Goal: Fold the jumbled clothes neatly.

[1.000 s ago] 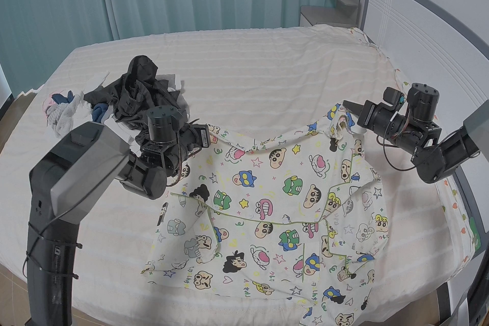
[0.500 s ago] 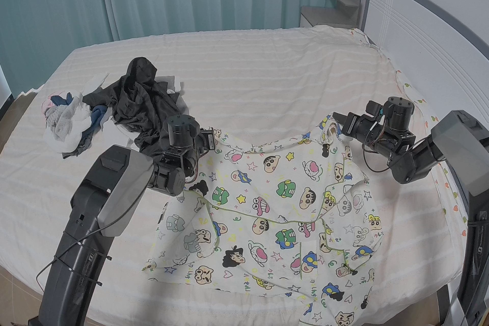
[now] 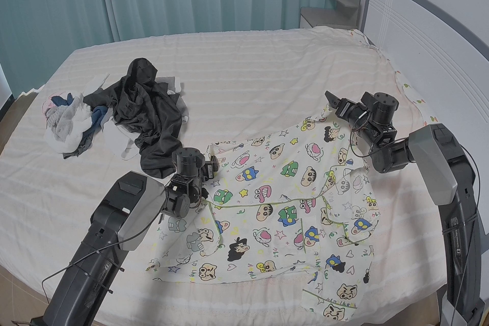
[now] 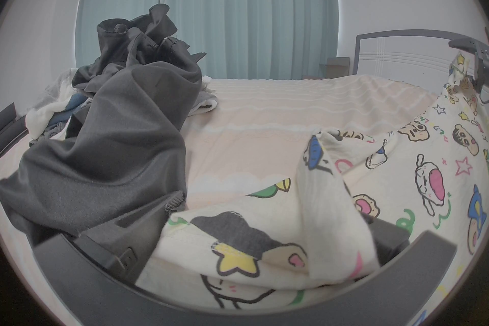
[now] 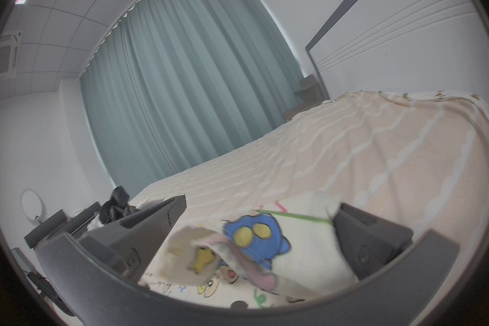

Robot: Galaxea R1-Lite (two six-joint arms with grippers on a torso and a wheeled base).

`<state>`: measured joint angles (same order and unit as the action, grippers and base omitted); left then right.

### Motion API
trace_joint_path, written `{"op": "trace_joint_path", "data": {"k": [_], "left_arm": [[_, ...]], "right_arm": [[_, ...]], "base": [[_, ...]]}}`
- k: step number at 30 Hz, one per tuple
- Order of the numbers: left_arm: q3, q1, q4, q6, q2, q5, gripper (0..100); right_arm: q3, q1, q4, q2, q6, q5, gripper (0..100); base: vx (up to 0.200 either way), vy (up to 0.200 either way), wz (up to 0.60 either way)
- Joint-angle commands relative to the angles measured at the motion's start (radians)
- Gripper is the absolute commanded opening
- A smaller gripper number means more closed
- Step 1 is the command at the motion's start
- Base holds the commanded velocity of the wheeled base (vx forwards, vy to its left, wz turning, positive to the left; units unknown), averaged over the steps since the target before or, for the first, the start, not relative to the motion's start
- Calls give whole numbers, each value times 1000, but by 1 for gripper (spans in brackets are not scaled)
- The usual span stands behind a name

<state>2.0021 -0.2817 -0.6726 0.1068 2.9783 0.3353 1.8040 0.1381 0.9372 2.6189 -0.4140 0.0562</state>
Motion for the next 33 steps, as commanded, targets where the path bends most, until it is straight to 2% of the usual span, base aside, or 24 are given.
{"op": "trace_joint_path", "data": {"k": [1, 2, 5, 11, 14, 16, 17, 21, 25, 27, 33], "left_arm": [[-2, 27, 57, 2, 97, 42, 100], [-2, 30, 57, 1, 94, 42, 100], [-2, 35, 56, 1, 79, 44, 100], [-2, 38, 57, 2, 25, 44, 100], [-2, 36, 62, 2, -7, 44, 100], [-2, 33, 64, 2, -25, 44, 100], [-2, 32, 64, 2, -32, 44, 100], [-2, 32, 67, 2, -71, 45, 100], [-2, 29, 136, 4, -133, 45, 100], [-2, 24, 166, 34, -171, 42, 100], [-2, 3, 301, 223, -300, 39, 100]], "right_arm": [[9, -12, -9, 70, -9, -73, 100], [-11, -18, -38, 49, -5, -98, 100], [-69, -28, -97, -3, -8, -99, 100], [-130, -57, -97, -51, -15, -104, 100], [-190, -74, -98, -106, -58, -96, 100], [-223, -74, -110, -158, -137, -81, 100], [-235, -75, -113, -169, -149, -73, 100], [-327, -78, -118, -224, -147, -64, 100], [-532, -77, -100, -324, -150, 5, 100], [-621, -68, -77, -369, -150, 27, 100], [-785, -46, -17, -448, -147, 47, 100]], "base": [[0, 0, 0], [0, 0, 0], [0, 0, 0], [0, 0, 0], [0, 0, 0], [0, 0, 0], [0, 0, 0], [0, 0, 0], [0, 0, 0], [0, 0, 0], [0, 0, 0]]}}
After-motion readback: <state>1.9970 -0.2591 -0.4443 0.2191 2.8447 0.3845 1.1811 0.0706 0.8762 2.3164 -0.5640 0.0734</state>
